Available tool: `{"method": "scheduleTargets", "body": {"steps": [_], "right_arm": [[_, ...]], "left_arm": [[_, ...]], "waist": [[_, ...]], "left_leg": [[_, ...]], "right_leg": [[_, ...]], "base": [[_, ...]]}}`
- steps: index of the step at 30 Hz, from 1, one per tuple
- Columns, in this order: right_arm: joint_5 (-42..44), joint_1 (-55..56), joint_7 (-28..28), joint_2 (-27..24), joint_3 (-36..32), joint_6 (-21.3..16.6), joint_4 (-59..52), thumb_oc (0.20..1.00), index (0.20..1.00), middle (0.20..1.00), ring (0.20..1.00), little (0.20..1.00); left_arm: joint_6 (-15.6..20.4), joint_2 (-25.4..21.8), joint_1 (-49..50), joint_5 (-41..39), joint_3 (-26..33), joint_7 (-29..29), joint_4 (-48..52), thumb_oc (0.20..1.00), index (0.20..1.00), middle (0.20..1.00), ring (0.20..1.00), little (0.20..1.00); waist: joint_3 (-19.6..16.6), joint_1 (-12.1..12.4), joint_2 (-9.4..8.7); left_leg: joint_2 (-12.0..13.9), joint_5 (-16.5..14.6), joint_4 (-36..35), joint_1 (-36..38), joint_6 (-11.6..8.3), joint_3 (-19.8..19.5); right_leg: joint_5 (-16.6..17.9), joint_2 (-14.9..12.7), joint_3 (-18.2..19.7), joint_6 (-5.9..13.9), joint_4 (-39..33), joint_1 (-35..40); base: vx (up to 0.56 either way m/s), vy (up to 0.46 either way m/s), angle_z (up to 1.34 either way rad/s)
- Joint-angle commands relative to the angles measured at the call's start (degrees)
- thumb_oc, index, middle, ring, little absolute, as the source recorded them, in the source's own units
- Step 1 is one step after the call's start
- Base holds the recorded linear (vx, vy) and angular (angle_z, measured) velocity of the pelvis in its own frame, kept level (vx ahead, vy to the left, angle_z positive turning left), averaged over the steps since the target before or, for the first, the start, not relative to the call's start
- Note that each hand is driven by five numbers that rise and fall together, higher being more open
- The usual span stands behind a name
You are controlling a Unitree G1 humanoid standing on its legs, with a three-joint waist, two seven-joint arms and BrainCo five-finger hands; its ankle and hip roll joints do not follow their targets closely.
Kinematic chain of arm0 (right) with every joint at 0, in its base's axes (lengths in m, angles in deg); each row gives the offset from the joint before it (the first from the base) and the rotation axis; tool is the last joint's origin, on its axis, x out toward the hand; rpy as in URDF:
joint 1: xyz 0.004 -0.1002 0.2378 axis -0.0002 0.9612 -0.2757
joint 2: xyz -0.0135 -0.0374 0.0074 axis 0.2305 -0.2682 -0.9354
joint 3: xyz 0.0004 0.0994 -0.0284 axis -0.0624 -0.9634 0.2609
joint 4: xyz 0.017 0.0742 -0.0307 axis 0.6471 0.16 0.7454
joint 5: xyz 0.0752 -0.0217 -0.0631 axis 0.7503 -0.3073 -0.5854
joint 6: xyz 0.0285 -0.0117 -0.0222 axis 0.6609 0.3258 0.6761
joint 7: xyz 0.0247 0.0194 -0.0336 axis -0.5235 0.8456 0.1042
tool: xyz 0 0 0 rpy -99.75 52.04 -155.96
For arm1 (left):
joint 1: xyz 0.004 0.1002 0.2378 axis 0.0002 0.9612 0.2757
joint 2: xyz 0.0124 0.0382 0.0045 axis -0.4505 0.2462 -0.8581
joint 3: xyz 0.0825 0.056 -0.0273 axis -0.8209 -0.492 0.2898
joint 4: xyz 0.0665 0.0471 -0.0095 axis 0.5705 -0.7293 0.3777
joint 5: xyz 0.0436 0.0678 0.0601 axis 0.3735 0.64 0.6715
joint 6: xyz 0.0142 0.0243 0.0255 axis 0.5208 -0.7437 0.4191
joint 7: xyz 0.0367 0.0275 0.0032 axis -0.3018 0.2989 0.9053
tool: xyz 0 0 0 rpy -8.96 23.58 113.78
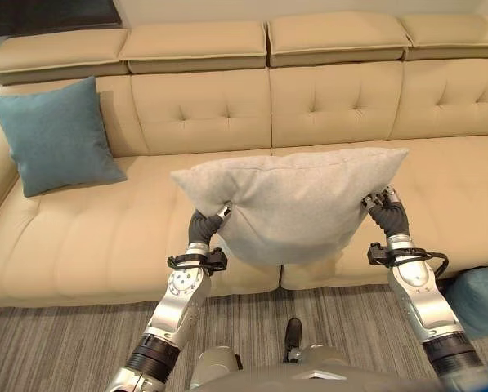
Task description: Pick up all the scattered cushions and arrange them neatly on the sofa.
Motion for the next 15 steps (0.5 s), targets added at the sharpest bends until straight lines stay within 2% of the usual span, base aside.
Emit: {"method": "scheduleTargets", "body": {"steps": [1, 3, 4, 6, 11, 13, 15], "right_arm": [[-0.58, -3.02, -1.36, 0.21, 1.13, -4.97, -5.71, 0.200, 0.200, 0.200, 0.200, 0.200], [-0.10, -3.21, -0.80, 0.52, 1.37, -4.85, -5.05, 0.200, 0.200, 0.200, 0.200, 0.200], [0.06, -3.09, -0.74, 0.66, 1.24, -4.75, -5.02, 0.200, 0.200, 0.200, 0.200, 0.200], [-0.41, -2.57, -1.22, 1.10, 1.60, -4.73, -5.14, 0.200, 0.200, 0.200, 0.200, 0.200], [-1.22, -3.29, -1.49, 1.82, 1.96, -4.52, -5.14, 0.200, 0.200, 0.200, 0.200, 0.200], [-2.05, -4.31, -1.53, 2.62, 2.42, -4.48, -4.96, 0.200, 0.200, 0.200, 0.200, 0.200], [-2.44, -5.16, -2.03, 3.36, 2.73, -4.18, -5.07, 0.200, 0.200, 0.200, 0.200, 0.200]], "left_arm": [[4.29, -0.24, -4.68, 0.50, -2.48, -3.49, 6.45, 0.200, 0.200, 0.200, 0.200, 0.200], [4.28, -0.13, -4.38, 0.30, -2.18, -3.05, 7.22, 0.200, 0.200, 0.200, 0.200, 0.200], [4.40, -0.11, -4.04, 0.17, -2.01, -2.99, 7.47, 0.200, 0.200, 0.200, 0.200, 0.200], [4.35, -0.40, -2.78, 0.09, -1.58, -3.48, 7.69, 0.200, 0.200, 0.200, 0.200, 0.200], [4.26, -1.21, -2.76, 0.37, -1.46, -3.30, 7.96, 0.200, 0.200, 0.200, 0.200, 0.200], [4.19, -1.75, -2.94, 0.78, -0.86, -2.55, 8.33, 0.200, 0.200, 0.200, 0.200, 0.200], [4.38, -2.54, -2.73, 0.92, -0.40, -2.22, 8.68, 0.200, 0.200, 0.200, 0.200, 0.200]], "waist": [[-2.76, 0.67, -0.69], [-2.13, 2.24, -0.43], [-2.07, 2.53, -0.45], [-3.25, 2.92, 0.21], [-4.47, 3.61, -0.25], [-4.32, 3.98, -0.01], [-3.16, 3.64, 0.95]], "left_leg": [[-1.54, 5.45, -9.55, -0.51, 1.79, 0.52], [-1.99, 9.66, -14.99, -3.47, 0.92, -1.47], [-1.88, 10.10, -15.02, -4.45, 0.79, -1.37], [-1.61, 11.18, -18.13, -1.45, 1.34, -1.28], [-2.68, 9.18, -17.96, 1.49, 2.73, 0.17], [-3.52, 6.92, -17.78, 4.06, 4.62, 1.48], [-4.00, 6.19, -18.74, 6.51, 6.44, 2.01]], "right_leg": [[-6.77, -1.13, 2.63, 7.23, 4.41, 3.47], [-8.56, 0.11, 4.10, 6.93, 4.10, 5.77], [-9.16, 0.27, 4.36, 6.76, 4.24, 6.47], [-10.25, 0.68, 5.06, 6.68, 5.01, 7.44], [-11.79, -1.07, 5.76, 7.71, 8.93, 7.67], [-10.90, -3.45, 5.98, 9.82, 17.27, 4.48], [-7.24, -4.85, 6.75, 11.82, 28.21, -1.07]], "base": [[0.16, 0.009, -0.04], [0.23, 0.039, -0.21], [0.26, 0.088, -0.24], [0.29, 0.149, -0.20], [0.19, 0.152, -0.32], [0.14, 0.210, -0.38], [0.09, 0.188, -0.41]]}}
